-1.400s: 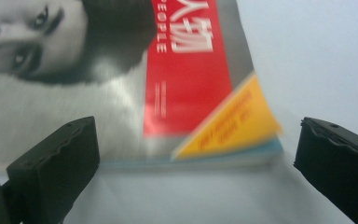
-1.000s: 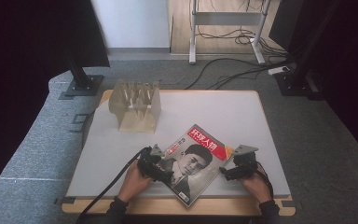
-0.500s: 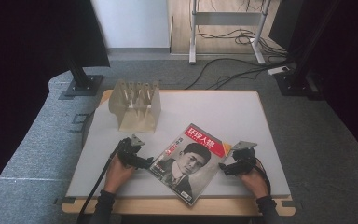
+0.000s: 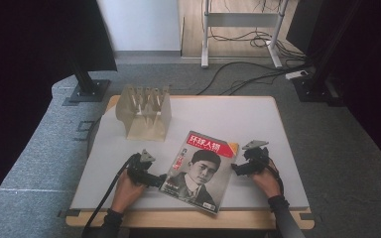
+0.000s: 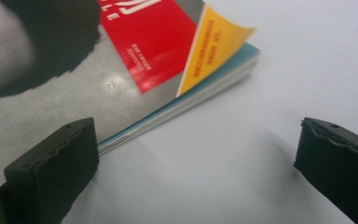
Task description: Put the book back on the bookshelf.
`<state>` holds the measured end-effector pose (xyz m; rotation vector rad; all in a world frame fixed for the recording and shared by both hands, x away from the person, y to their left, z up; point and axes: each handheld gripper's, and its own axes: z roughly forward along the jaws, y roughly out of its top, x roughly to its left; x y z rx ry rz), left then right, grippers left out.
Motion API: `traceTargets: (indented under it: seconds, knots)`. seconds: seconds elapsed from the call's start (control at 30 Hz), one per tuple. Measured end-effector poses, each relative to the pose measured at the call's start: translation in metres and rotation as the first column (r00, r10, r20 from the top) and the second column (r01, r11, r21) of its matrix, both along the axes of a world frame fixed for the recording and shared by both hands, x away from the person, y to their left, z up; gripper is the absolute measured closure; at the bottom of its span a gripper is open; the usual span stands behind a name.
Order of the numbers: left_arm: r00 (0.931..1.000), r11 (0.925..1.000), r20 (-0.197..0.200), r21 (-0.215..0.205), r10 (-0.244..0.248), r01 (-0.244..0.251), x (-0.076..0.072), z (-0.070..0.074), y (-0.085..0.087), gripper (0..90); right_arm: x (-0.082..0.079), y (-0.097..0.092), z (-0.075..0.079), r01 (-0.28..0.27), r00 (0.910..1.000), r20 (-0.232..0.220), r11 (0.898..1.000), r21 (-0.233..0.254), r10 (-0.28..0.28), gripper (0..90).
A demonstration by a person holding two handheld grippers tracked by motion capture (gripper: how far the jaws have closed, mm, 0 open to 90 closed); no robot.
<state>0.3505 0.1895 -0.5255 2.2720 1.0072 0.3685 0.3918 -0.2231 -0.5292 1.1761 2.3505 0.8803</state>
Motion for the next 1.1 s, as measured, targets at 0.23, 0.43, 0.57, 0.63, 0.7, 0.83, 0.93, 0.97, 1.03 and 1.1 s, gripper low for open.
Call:
traceTargets:
  seconds: [0.23,0.43,0.57,0.63,0.7,0.83,0.93,0.97,1.03,1.1]
  knots:
    - [0.9997,0.9998,0.017,-0.008,-0.016,0.016,-0.021,-0.001,-0.01,0.0,0.022,0.005,0.001,0.017,0.9999,0.002,1.0,-0.01,-0.017,0.0]
    - [0.9981,0.9983,0.022,-0.01,-0.058,0.058,-0.036,-0.002,-0.021,0.0,0.04,0.009,0.0,0.02,0.9996,-0.018,1.0,0.006,-0.02,0.0]
    - [0.994,0.9939,0.012,-0.019,-0.109,0.109,-0.042,-0.002,-0.026,0.0,0.05,0.014,0.0,0.026,0.9995,-0.02,1.0,0.012,-0.025,0.0]
    - [0.9909,0.9907,0.009,-0.02,-0.134,0.135,-0.041,-0.002,-0.027,0.0,0.055,0.016,0.0,0.024,0.9993,-0.031,1.0,0.018,-0.023,0.0]
    - [0.9889,0.9887,0.003,-0.02,-0.149,0.149,-0.038,-0.002,-0.027,0.0,0.058,0.018,-0.001,0.024,0.9991,-0.036,0.999,0.022,-0.023,0.0]
    - [0.9903,0.9901,0.003,-0.019,-0.139,0.139,-0.03,-0.002,-0.026,0.0,0.063,0.022,-0.001,0.026,0.9991,-0.034,0.999,0.028,-0.025,0.0]
    - [0.989,0.9889,-0.003,-0.008,-0.148,0.148,-0.029,-0.001,-0.026,0.0,0.067,0.025,-0.001,0.026,0.9992,-0.033,0.999,0.03,-0.025,0.0]
    - [0.9891,0.9891,-0.003,-0.009,-0.147,0.147,-0.03,-0.001,-0.027,0.0,0.069,0.027,-0.001,0.027,0.9992,-0.032,0.999,0.032,-0.026,0.0]
    - [0.9892,0.9891,0.001,-0.009,-0.147,0.147,-0.033,-0.001,-0.03,0.0,0.072,0.029,-0.002,0.035,0.999,-0.028,0.999,0.035,-0.034,0.0]
    - [0.9871,0.987,0.007,-0.012,-0.16,0.16,-0.035,-0.002,-0.032,0.0,0.076,0.033,-0.002,0.042,0.999,-0.02,0.998,0.041,-0.041,0.0]
